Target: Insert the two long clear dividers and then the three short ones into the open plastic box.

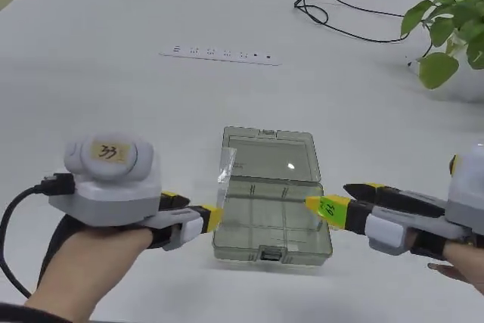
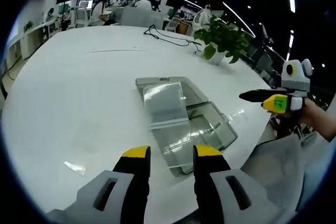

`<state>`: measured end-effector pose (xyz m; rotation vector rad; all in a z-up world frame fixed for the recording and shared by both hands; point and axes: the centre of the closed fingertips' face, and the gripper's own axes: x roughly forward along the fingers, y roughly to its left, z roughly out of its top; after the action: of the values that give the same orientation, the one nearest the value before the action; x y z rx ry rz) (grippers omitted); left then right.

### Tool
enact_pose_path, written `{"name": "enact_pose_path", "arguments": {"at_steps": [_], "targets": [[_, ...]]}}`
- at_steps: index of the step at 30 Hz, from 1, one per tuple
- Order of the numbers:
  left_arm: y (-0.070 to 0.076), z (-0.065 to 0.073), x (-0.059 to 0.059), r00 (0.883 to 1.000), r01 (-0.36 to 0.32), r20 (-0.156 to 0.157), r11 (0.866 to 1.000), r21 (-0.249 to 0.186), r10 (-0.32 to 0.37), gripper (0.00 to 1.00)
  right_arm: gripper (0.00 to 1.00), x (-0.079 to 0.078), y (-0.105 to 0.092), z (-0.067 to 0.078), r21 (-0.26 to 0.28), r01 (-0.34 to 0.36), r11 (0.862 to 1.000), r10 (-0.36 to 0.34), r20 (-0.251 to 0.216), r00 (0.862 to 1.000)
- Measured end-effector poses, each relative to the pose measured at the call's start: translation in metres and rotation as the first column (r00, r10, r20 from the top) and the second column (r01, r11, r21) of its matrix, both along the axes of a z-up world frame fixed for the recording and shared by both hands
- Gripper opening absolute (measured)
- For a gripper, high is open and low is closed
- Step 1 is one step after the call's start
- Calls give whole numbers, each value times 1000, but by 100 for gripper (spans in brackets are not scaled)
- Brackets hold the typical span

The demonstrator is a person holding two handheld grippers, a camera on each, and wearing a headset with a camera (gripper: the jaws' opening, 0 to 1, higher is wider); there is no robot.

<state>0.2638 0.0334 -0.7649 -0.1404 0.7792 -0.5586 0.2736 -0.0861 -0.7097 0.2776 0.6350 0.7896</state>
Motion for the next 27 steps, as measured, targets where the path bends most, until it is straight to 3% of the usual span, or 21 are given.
{"name": "enact_pose_path", "arguments": {"at_steps": [4,10,12,15,18,27], "targets": [[-8,1,0,1000,6,14,1000,-2,-6,30,48,7,20,-2,18,-16,1000,17,-24,1000],[-18,0,-2,1000,13,17,1000,-19,-12,30,37,16,46,-4,88,-18,996,27,-103,994],[-19,1,-3,1000,12,21,1000,-22,-11,30,33,15,53,-7,116,-13,993,32,-160,987],[-20,1,-4,1000,13,26,1000,-20,-13,30,29,16,62,-13,110,-19,994,39,-179,983],[-20,0,-5,1000,16,26,1000,-20,-16,30,23,13,70,-18,128,-18,992,47,-230,972],[-24,0,-7,1000,16,26,999,-36,-15,30,7,10,76,-25,131,0,991,35,-260,965]]}}
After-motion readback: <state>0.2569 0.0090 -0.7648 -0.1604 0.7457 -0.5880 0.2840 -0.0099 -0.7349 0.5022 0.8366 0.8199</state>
